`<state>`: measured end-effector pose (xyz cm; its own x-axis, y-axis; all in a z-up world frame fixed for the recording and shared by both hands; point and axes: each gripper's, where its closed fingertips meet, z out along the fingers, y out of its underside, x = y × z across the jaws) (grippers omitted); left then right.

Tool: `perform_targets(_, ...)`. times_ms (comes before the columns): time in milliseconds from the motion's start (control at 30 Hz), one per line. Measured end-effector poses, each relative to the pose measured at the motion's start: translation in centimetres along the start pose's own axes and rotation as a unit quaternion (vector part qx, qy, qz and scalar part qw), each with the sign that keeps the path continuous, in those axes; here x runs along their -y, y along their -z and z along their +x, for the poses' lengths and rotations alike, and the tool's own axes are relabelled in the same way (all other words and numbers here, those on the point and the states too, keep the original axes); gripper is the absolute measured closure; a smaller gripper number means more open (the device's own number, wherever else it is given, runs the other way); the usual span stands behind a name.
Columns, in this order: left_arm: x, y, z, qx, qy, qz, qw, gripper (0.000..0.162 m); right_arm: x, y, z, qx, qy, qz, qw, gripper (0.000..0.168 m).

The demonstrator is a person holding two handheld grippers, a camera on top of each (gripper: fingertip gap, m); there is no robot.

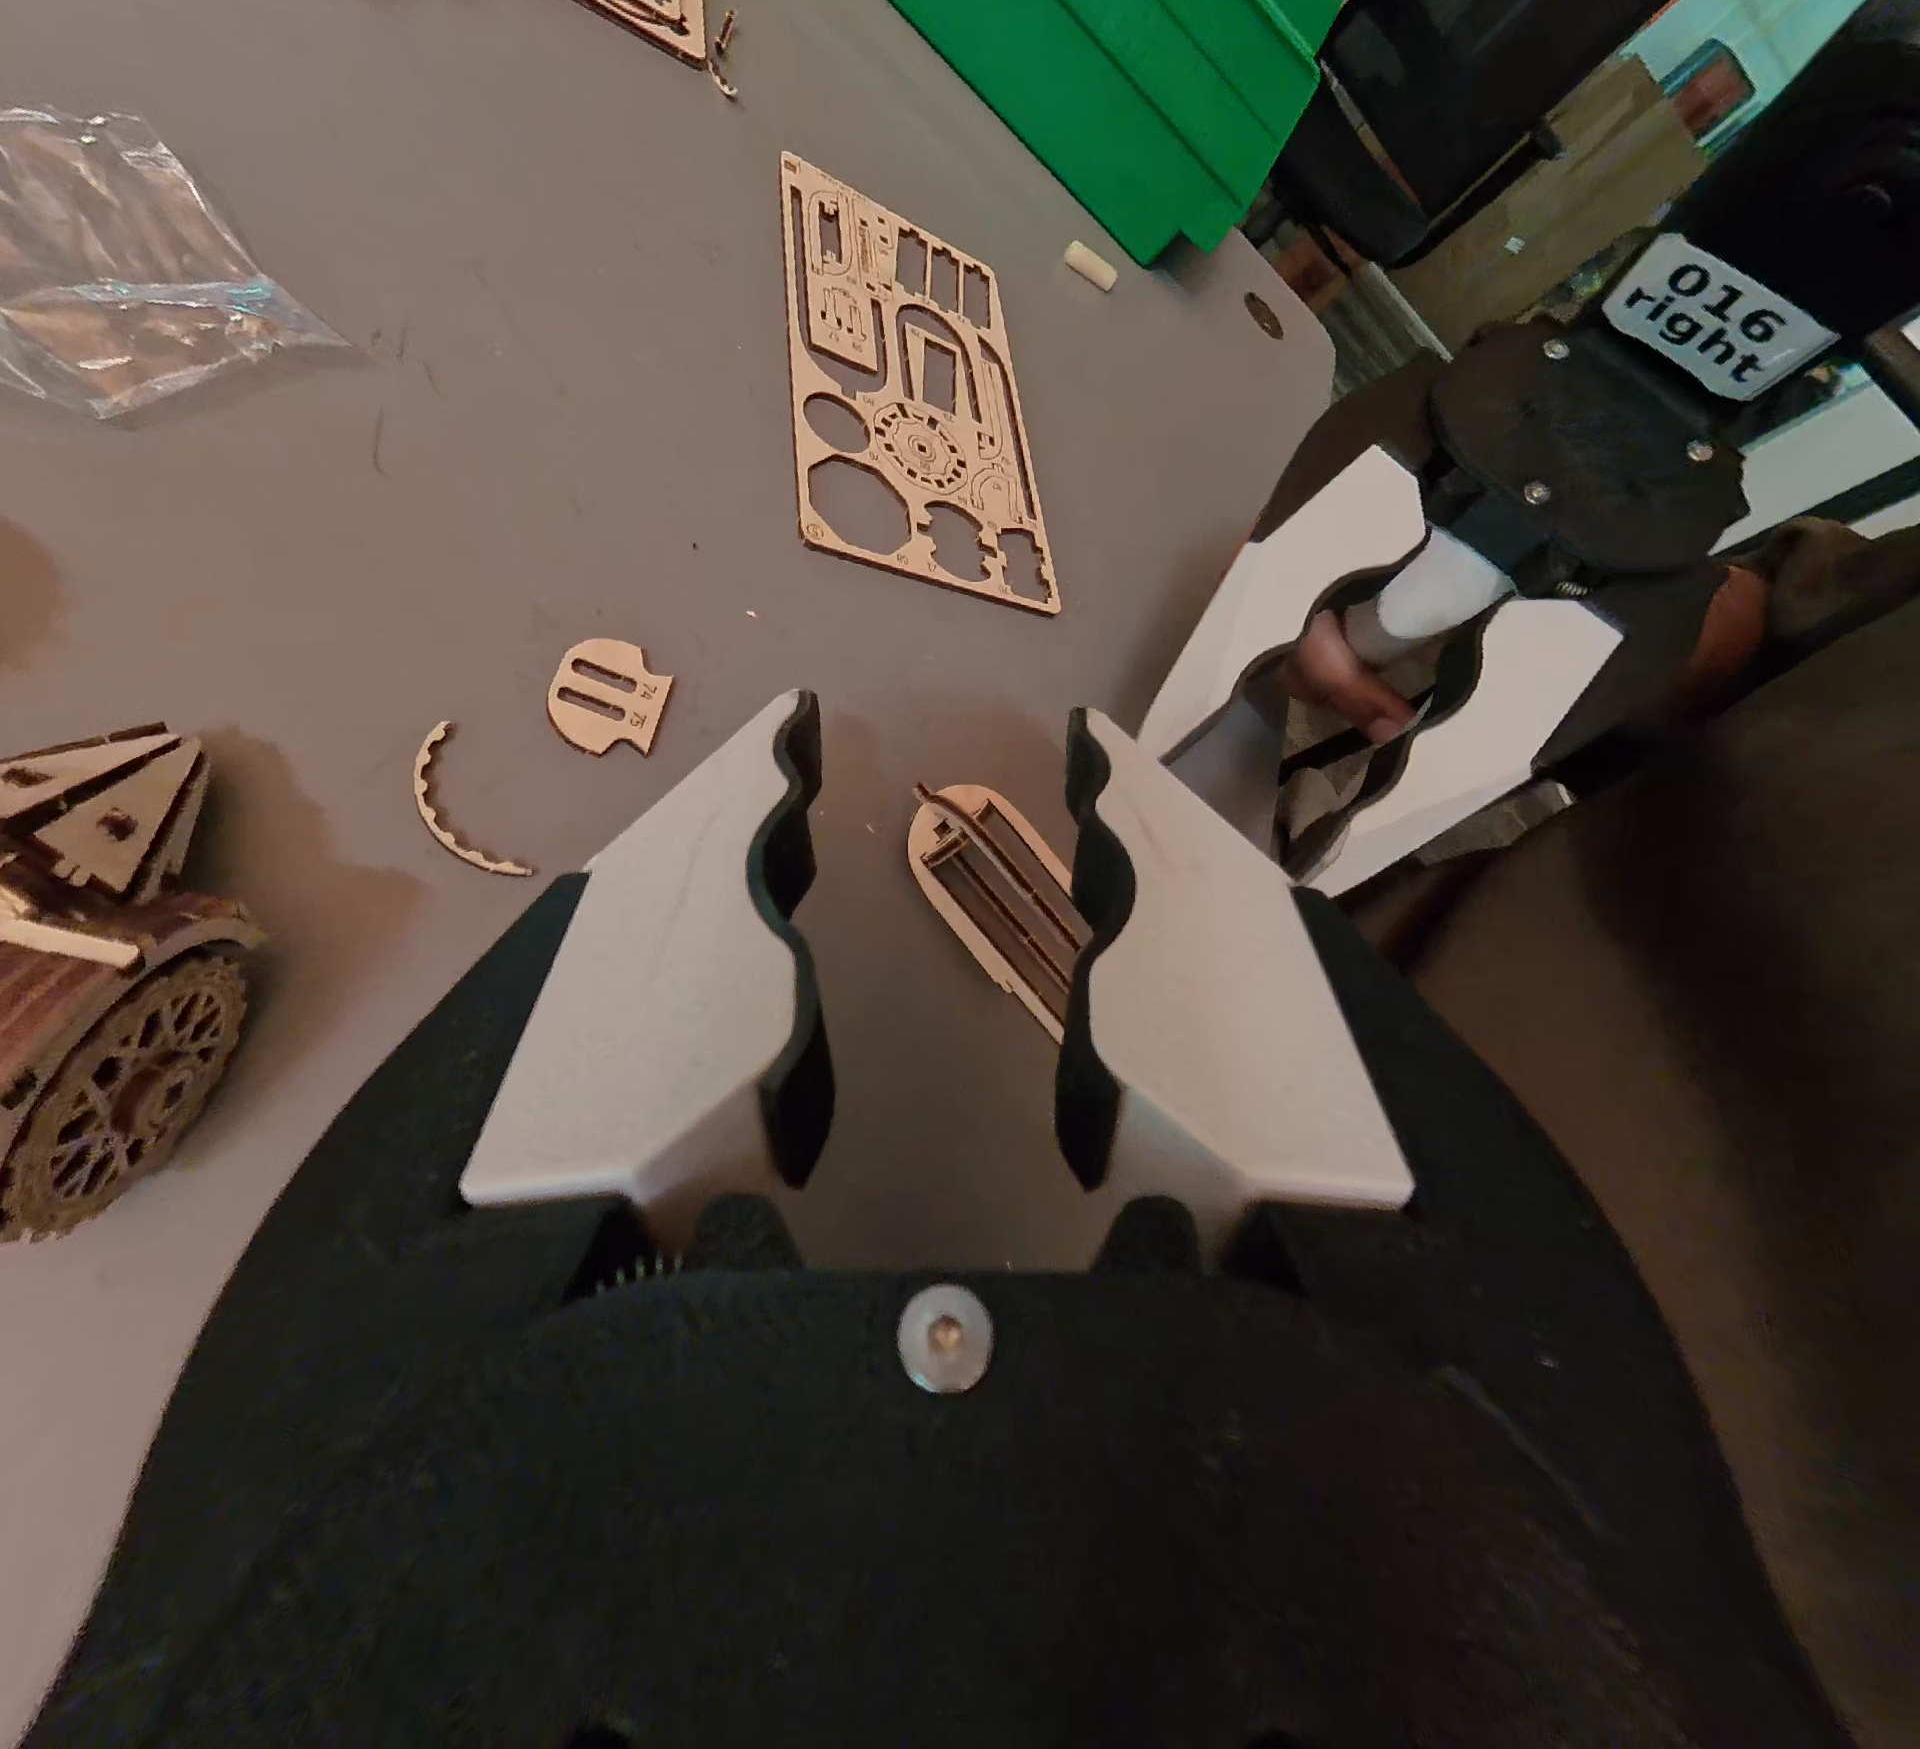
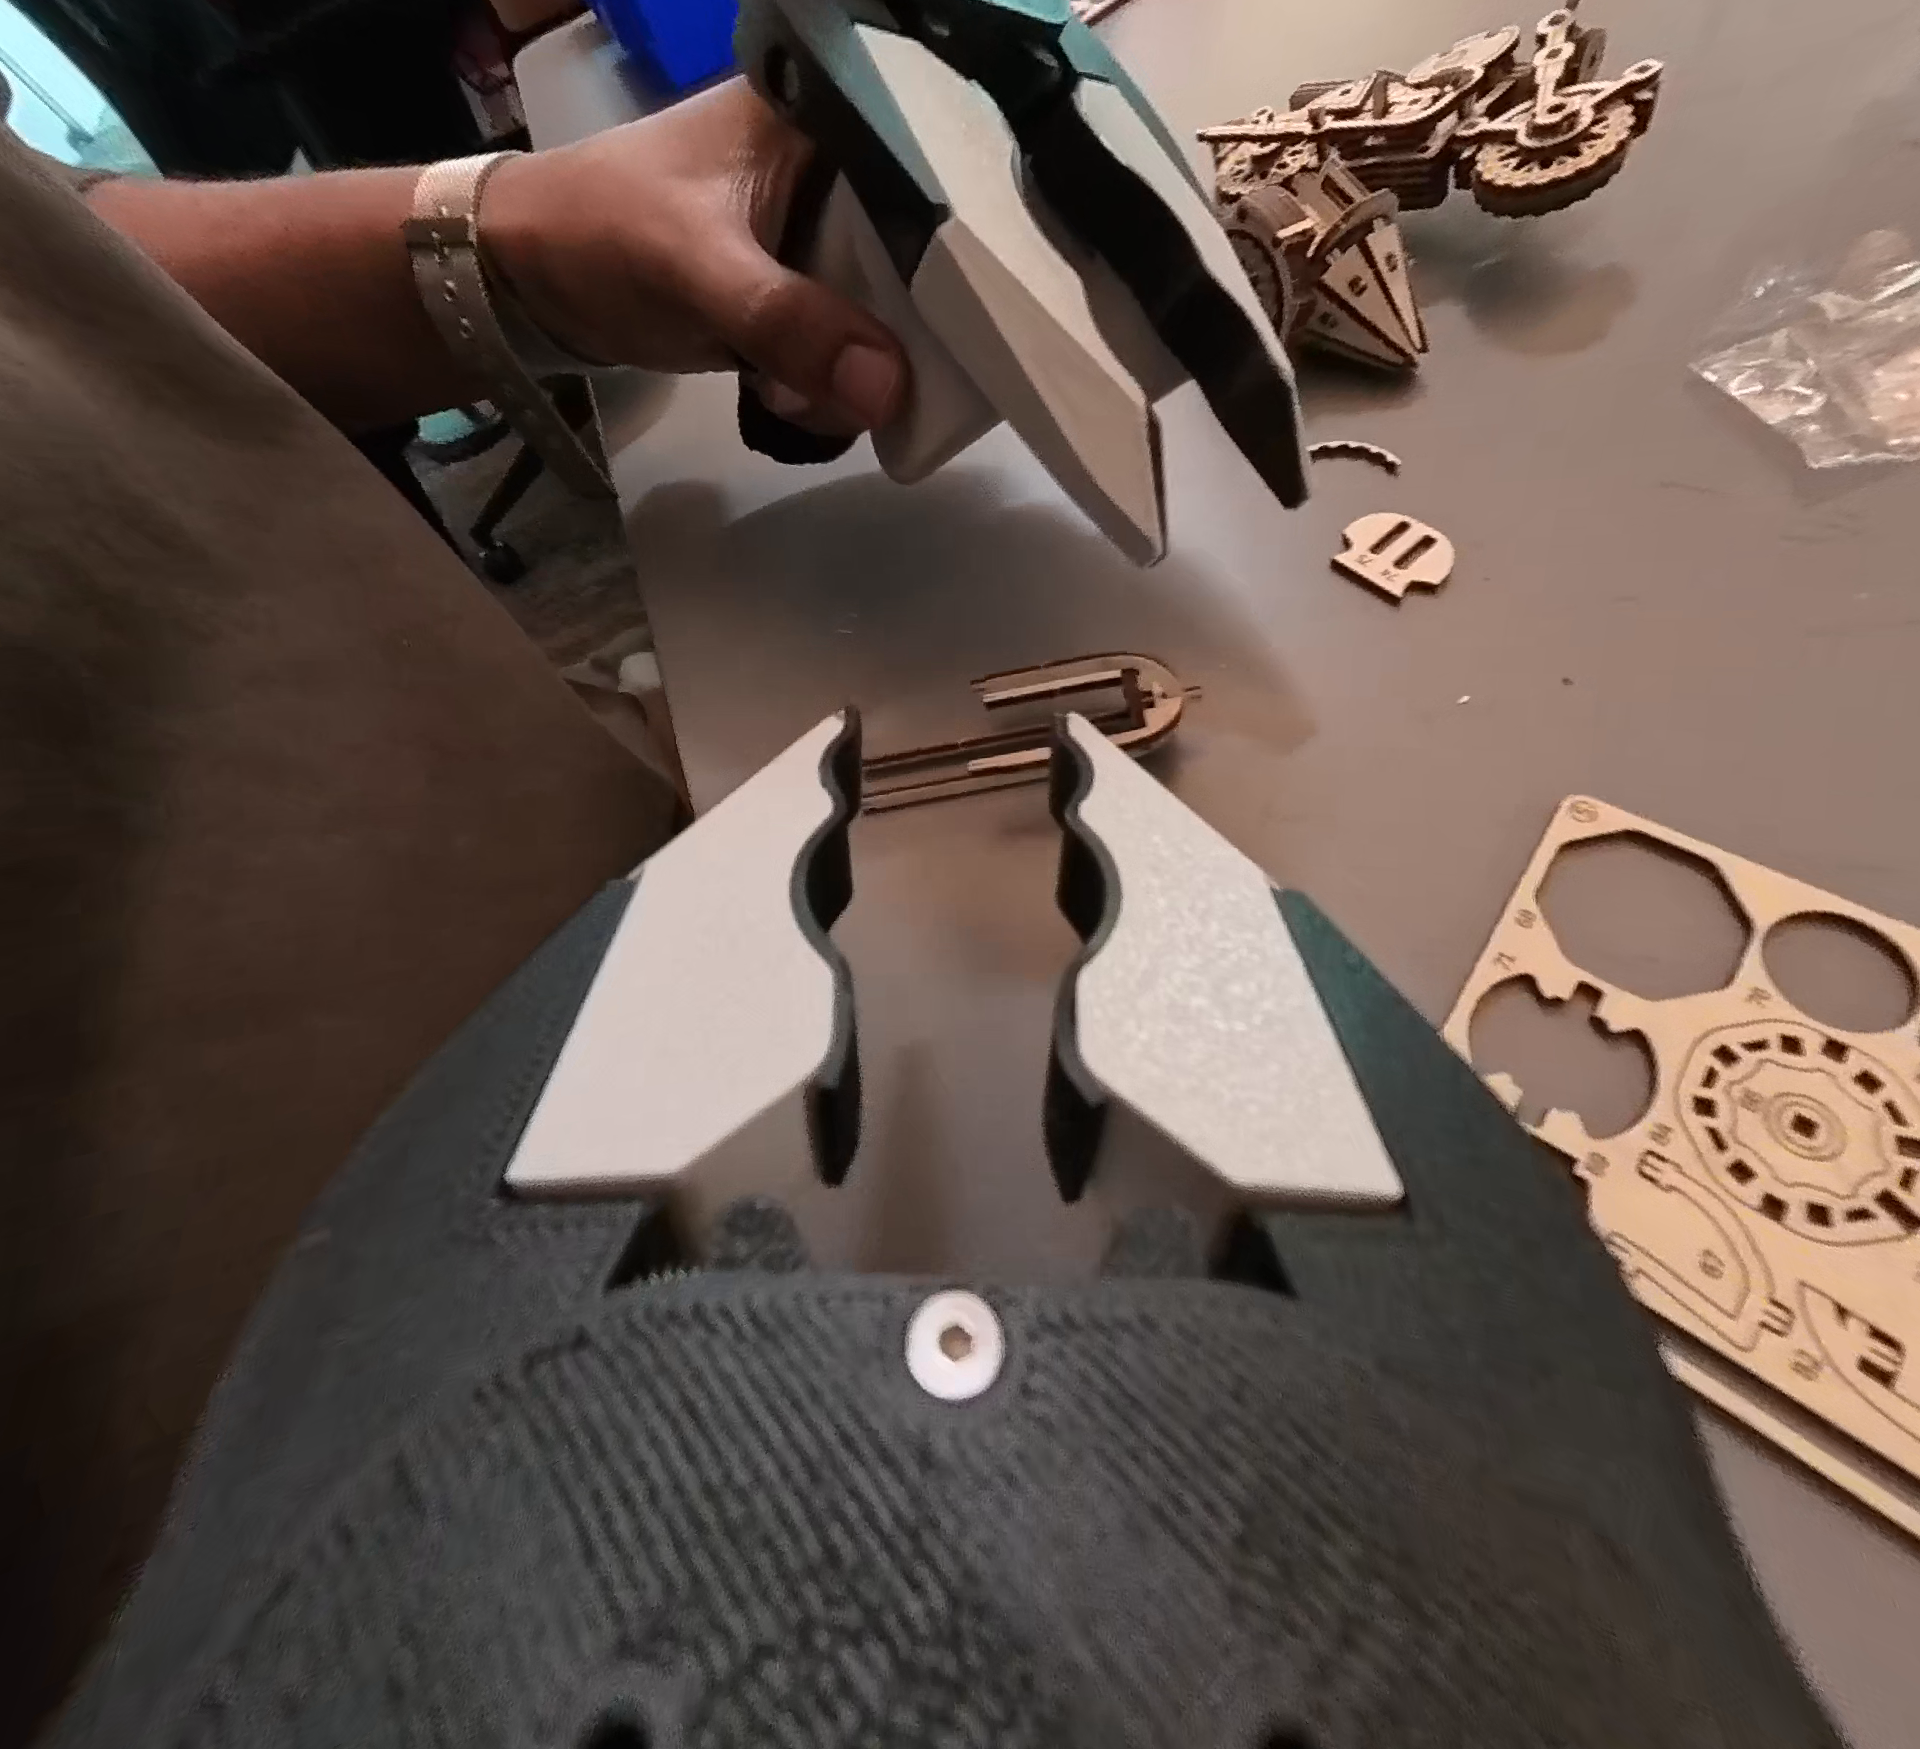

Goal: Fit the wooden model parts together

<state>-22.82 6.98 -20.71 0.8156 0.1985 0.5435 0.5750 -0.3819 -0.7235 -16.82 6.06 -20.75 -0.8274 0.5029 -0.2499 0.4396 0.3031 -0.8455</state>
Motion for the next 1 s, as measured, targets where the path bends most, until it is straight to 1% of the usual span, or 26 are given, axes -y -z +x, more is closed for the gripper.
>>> perform_targets(100, -0.1, -0.1, -0.3, 0.002, 0.003, -0.005, 1.000, 0.114, 0.1, 0.0, 0.1, 0.016, -0.021, 0.006, 1.000, 0.132)
perform_targets(167, -0.5, 0.0, -1.2, 0.027, -0.010, -0.017, 0.999, 0.113, 0.5, 0.1, -0.2, 0.037, -0.036, 0.018, 0.998, 0.130)
perform_targets(300, -1.1, -0.1, -2.4, 0.063, -0.036, -0.040, 0.997, 0.113, 1.1, 0.1, 0.3, 0.052, -0.066, 0.036, 0.996, 0.129)
perform_targets(667, -1.9, -0.7, -4.3, 0.075, -0.016, -0.058, 0.995, 0.112, 3.0, 0.1, 1.8, 0.104, -0.166, 0.090, 0.976, 0.126)
perform_targets(833, -1.5, -0.7, -4.6, 0.070, 0.001, -0.045, 0.997, 0.113, 2.8, 0.0, 1.7, 0.128, -0.199, 0.078, 0.968, 0.128)
perform_targets(1000, -1.3, -0.7, -4.7, 0.066, 0.011, -0.037, 0.997, 0.113, 2.9, 0.2, 1.8, 0.129, -0.197, 0.081, 0.969, 0.129)
